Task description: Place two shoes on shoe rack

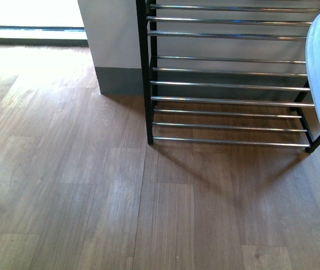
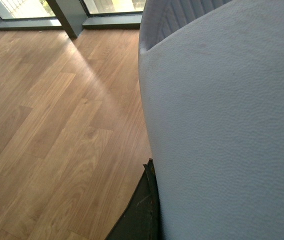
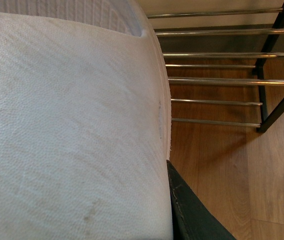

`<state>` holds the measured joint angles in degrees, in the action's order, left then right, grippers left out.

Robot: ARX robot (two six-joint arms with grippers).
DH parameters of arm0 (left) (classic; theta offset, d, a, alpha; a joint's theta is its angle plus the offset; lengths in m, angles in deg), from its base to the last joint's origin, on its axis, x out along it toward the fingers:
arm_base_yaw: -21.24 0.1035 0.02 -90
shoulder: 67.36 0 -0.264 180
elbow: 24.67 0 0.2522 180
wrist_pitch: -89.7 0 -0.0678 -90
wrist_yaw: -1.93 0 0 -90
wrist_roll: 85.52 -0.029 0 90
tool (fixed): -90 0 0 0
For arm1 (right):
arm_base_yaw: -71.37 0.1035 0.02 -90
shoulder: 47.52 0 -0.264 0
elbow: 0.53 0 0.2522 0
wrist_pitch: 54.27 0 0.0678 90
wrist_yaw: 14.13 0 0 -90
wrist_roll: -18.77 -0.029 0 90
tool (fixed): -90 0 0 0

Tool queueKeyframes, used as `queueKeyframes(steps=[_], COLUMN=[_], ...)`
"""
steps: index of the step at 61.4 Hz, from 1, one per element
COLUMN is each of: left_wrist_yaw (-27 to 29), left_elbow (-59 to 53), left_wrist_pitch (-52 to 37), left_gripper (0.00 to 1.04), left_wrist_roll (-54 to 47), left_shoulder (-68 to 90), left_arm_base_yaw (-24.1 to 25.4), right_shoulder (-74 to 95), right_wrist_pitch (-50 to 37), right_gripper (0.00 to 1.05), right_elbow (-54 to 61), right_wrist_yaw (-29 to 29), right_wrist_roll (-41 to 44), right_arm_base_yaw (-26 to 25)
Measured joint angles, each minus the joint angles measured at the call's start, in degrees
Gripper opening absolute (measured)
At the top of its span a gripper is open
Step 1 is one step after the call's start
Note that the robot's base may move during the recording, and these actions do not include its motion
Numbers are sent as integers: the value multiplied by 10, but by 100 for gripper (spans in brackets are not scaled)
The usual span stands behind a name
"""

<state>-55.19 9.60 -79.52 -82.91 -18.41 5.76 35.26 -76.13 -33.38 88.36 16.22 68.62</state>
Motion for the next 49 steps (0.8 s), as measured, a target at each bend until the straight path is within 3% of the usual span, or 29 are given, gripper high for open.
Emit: queueKeyframes(steps=[49], left_wrist_yaw=[0], left_elbow=[0], left_wrist_pitch=[0], left_gripper=[2], left_wrist_roll=[0], left_shoulder=[0], left_arm_base_yaw=[0], right_shoulder=[0], right_wrist_pitch=[0], right_gripper=[2], right_elbow=[0], right_wrist_yaw=[0], right_wrist_roll=[2], right_arm_base_yaw=[0])
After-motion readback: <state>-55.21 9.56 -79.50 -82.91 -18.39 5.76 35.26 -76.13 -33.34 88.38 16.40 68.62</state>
